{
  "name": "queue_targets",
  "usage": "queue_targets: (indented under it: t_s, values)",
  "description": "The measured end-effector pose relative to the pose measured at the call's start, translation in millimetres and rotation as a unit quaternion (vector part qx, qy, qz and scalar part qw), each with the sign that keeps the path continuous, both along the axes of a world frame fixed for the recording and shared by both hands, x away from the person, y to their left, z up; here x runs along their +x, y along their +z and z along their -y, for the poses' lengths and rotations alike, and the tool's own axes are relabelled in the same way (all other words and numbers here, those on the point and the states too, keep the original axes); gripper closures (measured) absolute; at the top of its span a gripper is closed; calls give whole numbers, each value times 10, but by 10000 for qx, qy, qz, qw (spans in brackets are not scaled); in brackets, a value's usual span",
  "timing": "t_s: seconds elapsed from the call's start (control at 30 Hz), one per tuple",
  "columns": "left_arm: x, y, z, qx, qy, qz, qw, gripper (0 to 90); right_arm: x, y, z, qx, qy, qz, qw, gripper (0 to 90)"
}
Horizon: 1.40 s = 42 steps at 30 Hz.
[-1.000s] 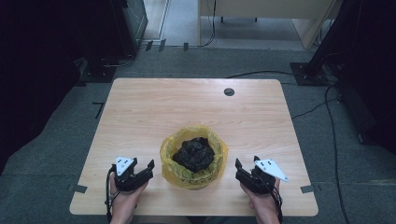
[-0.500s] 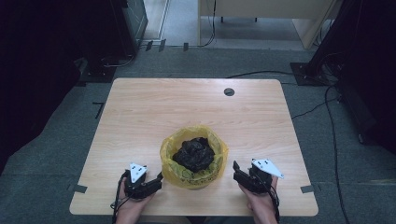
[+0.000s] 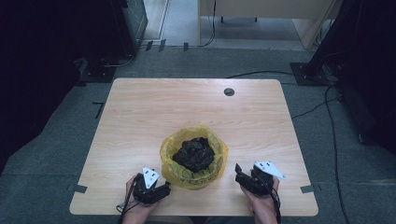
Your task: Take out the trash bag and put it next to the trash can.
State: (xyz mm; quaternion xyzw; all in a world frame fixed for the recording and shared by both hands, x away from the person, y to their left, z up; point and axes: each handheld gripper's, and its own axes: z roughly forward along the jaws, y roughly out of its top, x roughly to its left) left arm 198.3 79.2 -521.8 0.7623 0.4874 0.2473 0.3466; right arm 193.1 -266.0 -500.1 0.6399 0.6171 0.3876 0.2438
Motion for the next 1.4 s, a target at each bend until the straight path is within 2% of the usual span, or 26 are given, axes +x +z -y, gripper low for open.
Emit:
queue_targets:
  t_s: [0.1,0.23,0.33,0.43,0.53,0.63,0.8,0.9,0.93,1.0,1.07,1.13,1.17,1.23,1.33,1.4]
  values:
    - [68,-5,2,-75,135,52,9999,320,2,-50,-59,-47,135,-87,9999,292]
    - [88,24,32,-283,-2,169,9995,396,-6,-136,-190,-166,354,-254,9989,292]
    - [99,38,52,-404,-50,290,9987,488,-21,-177,-307,-398,557,-307,9972,291]
    - [109,27,68,-479,-154,299,9983,545,-53,-171,-391,-720,702,-182,9948,288]
    - [109,33,72,-595,-157,299,9977,589,-76,-166,-442,-816,815,-41,9933,276]
    - [110,57,52,-716,-162,314,9968,637,-102,-147,-491,-905,933,239,9912,267]
    - [113,64,50,-841,-228,289,9958,725,-148,-116,-573,-1276,1210,772,9814,269]
    - [114,66,53,-896,-274,269,9952,759,-183,-112,-614,-1560,1231,1062,9743,300]
    - [114,68,53,-906,-290,270,9951,768,-194,-115,-628,-1660,1249,1158,9713,319]
    - [116,74,50,-912,-318,253,9950,791,-215,-131,-653,-1892,1338,1354,9633,388]
    - [118,78,52,-920,-332,254,9949,812,-225,-153,-683,-2178,1430,1522,9534,469]
    - [120,83,53,-947,-352,241,9946,834,-219,-175,-724,-2432,1493,1565,9455,557]
    - [121,87,51,-960,-361,235,9944,847,-204,-186,-740,-2495,1509,1527,9443,621]
    - [123,102,42,-1039,-347,223,9937,869,-175,-205,-757,-2455,1517,1392,9473,726]
    - [111,146,23,-1110,-353,281,9928,889,-147,-205,-751,-2313,1527,1380,9509,870]
    - [93,190,12,-1177,-349,360,9918,898,-150,-164,-733,-2176,1467,1379,9550,900]
